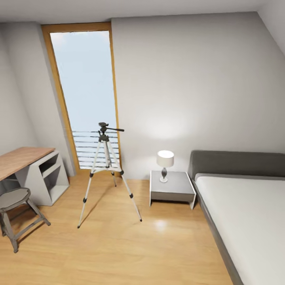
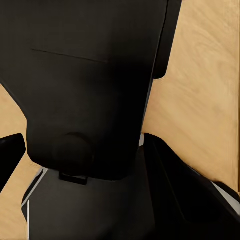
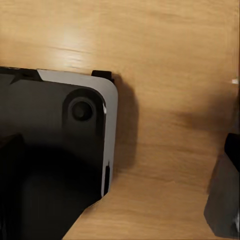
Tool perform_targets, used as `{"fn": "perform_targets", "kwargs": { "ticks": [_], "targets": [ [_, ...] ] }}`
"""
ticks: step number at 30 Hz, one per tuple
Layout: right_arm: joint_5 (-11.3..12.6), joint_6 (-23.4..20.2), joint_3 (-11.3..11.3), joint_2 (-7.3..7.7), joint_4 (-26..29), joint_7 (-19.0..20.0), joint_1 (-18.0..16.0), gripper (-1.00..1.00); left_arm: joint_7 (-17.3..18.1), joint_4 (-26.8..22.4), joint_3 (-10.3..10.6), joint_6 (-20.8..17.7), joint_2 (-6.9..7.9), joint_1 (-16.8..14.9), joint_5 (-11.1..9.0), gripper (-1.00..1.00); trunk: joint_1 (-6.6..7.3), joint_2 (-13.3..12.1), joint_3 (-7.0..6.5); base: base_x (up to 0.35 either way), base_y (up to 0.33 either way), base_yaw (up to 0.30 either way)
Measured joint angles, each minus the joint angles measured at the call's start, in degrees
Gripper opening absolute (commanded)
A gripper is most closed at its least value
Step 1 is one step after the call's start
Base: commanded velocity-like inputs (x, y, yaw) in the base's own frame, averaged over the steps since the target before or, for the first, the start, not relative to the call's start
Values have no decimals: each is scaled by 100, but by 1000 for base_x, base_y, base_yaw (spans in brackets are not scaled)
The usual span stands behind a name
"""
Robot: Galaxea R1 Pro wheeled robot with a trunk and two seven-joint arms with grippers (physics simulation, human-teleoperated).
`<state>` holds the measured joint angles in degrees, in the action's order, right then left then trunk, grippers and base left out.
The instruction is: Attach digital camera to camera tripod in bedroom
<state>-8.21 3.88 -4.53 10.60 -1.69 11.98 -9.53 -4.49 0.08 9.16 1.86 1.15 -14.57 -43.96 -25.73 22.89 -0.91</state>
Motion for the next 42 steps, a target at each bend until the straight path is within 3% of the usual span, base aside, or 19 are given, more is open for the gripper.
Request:
{"fn": "perform_targets", "kwargs": {
  "ticks": [23, 42],
  "targets": [
    [-3, 8, 1, -12, 2, -88, 0, 100, -1, -2, 0, -136, -5, 0, 1, -100, 0, 0, 0, 321, 0, 261],
    [-16, 18, 1, 8, 2, -136, 0, 100, -2, -2, 0, -152, -9, 0, 2, -100, 0, 0, 0, 321, 0, 26]
  ]
}}
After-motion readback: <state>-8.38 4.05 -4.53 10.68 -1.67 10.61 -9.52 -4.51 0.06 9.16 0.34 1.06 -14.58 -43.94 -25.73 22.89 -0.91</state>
